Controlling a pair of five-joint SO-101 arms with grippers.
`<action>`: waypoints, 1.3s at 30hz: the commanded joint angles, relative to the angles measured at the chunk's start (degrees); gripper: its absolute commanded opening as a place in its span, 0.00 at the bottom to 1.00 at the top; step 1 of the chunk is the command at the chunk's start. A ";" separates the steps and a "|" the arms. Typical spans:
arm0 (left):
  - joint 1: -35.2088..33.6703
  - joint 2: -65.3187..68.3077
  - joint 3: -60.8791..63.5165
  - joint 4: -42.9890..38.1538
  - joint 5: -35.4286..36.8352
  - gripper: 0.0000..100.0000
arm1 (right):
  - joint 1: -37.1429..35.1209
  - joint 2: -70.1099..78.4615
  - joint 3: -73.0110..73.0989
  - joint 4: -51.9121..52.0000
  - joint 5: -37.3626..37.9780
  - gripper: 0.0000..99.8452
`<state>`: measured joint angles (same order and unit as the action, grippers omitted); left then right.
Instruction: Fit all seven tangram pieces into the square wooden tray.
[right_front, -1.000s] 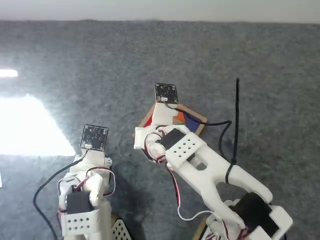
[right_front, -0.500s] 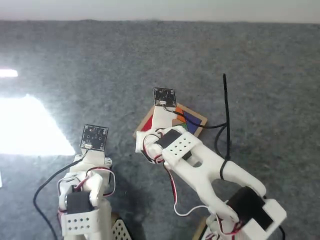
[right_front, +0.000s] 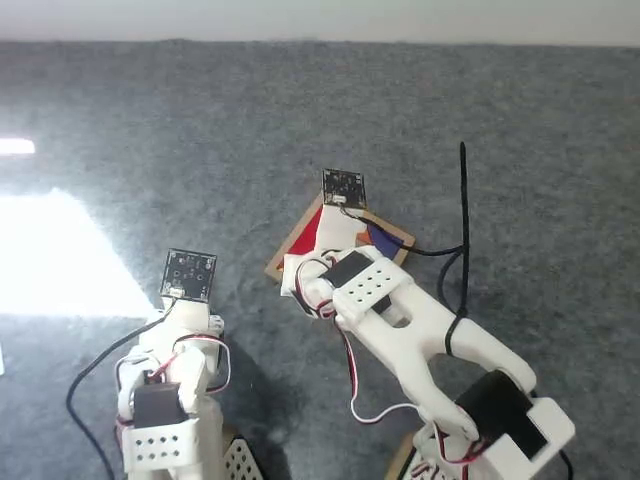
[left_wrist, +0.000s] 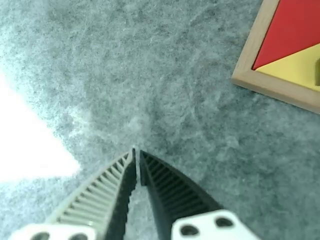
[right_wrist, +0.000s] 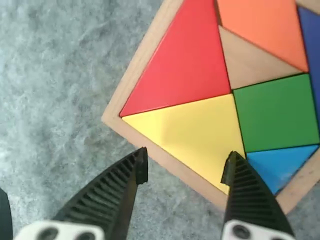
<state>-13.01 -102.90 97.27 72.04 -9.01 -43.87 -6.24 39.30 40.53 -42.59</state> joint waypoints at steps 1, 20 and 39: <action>0.26 -1.14 -0.84 0.26 -0.26 0.01 | 0.75 -0.84 -0.35 0.22 0.97 0.25; 0.26 -1.14 -0.84 0.26 -0.26 0.01 | 8.57 -28.97 6.15 17.27 13.98 0.00; 0.26 -1.14 -0.84 0.26 -0.26 0.01 | 41.54 -72.84 46.77 12.97 29.19 0.01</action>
<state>-13.01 -102.90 97.27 72.04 -9.01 -6.33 -72.62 85.19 51.69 -15.43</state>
